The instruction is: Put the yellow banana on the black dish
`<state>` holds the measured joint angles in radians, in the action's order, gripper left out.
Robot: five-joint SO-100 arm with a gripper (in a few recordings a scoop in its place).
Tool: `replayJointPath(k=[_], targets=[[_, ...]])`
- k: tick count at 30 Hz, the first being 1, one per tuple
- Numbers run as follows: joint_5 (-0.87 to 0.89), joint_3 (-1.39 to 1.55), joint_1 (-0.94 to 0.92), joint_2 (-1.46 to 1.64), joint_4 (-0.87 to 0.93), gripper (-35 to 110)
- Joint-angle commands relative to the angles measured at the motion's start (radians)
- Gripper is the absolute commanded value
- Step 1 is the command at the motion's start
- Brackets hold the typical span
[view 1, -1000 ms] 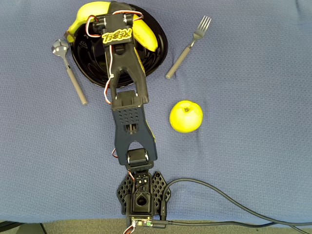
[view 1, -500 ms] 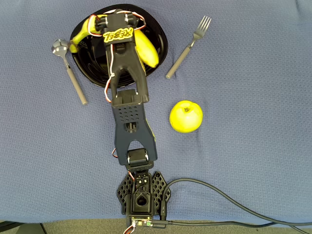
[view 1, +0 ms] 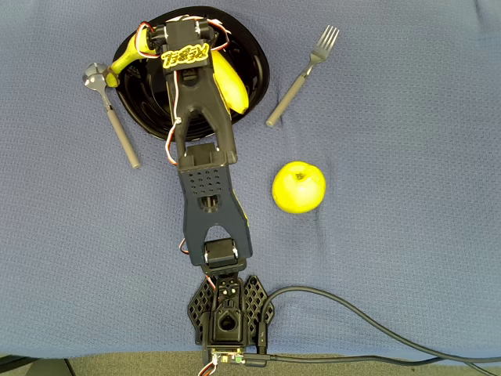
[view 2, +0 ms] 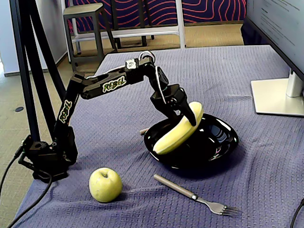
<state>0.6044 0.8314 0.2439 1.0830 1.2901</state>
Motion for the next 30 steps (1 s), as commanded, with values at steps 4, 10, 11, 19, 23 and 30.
replayJointPath(k=[4,10,11,19,23,30], targets=[[-0.012,-0.031,-0.058,0.006,-0.002,0],[-0.025,0.015,-0.081,0.0,-0.005,0],[-0.026,0.02,-0.083,-0.003,-0.005,0],[-0.049,0.035,-0.087,-0.006,0.005,13],[-0.049,0.035,-0.08,-0.006,0.02,20],[-0.043,0.035,-0.074,-0.005,0.025,20]])
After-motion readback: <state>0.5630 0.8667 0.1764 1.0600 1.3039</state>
